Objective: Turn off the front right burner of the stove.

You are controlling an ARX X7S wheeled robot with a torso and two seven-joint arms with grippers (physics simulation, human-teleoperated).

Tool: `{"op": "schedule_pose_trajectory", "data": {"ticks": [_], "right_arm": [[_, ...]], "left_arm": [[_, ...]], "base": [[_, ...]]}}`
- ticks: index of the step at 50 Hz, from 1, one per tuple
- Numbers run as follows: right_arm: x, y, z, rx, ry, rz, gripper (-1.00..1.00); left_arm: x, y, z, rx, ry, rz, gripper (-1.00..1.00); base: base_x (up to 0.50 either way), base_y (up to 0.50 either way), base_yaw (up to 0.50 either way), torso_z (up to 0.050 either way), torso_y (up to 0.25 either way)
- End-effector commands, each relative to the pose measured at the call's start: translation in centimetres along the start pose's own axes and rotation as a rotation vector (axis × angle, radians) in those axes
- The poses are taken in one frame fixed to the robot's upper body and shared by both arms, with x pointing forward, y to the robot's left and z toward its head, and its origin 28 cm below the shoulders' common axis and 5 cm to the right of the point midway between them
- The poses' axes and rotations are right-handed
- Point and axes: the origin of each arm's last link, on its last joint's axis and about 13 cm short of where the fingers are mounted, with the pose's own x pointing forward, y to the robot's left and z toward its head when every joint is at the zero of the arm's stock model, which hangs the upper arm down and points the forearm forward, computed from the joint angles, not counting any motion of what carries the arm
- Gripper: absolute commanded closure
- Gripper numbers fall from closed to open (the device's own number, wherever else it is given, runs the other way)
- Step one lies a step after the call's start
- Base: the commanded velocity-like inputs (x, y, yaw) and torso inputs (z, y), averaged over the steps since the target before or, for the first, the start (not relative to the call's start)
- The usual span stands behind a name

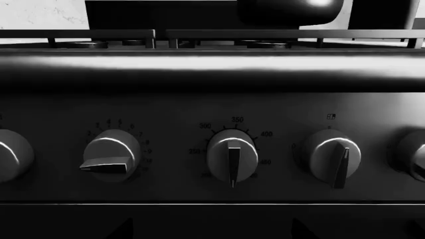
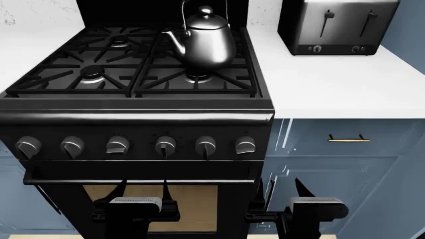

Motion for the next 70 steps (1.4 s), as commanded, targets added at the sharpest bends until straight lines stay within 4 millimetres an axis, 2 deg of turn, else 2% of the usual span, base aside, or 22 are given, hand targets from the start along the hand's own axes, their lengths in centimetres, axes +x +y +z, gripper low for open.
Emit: {"op": "schedule_pose_trajectory", "data": {"ticks": [1, 14, 25, 38, 54, 70], "right_arm": [[0.0, 0.1, 0.0, -0.004, 0.000, 0.000, -1.00], [-0.1, 0.2, 0.3, -0.030, -0.020, 0.007, -1.00], [-0.1, 0.7, 1.0, -0.122, -0.061, 0.021, -1.00], [-0.1, 1.0, 2.7, -0.198, -0.085, 0.042, -1.00], [1.3, 0.8, 5.0, -0.285, -0.079, 0.091, -1.00], [2.8, 0.8, 5.7, -0.426, -0.038, 0.145, -1.00]], "left_arm": [[0.0, 0.0, 0.0, -0.001, 0.003, 0.000, -1.00], [-0.1, -0.1, -0.1, -0.011, 0.024, -0.003, -1.00], [0.1, 0.0, -0.2, -0.005, 0.039, 0.008, -1.00], [0.3, 0.1, -0.4, 0.006, 0.048, 0.027, -1.00], [0.3, 0.2, -0.4, 0.007, 0.050, 0.030, -1.00], [0.6, 0.3, -0.4, 0.009, 0.059, 0.040, -1.00]], "base": [[0.00, 0.00, 0.00, 0.000, 0.000], [0.00, 0.00, 0.00, 0.000, 0.000], [0.00, 0.00, 0.00, 0.000, 0.000], [0.00, 0.00, 0.00, 0.000, 0.000], [0.00, 0.00, 0.00, 0.000, 0.000], [0.00, 0.00, 0.00, 0.000, 0.000]]}}
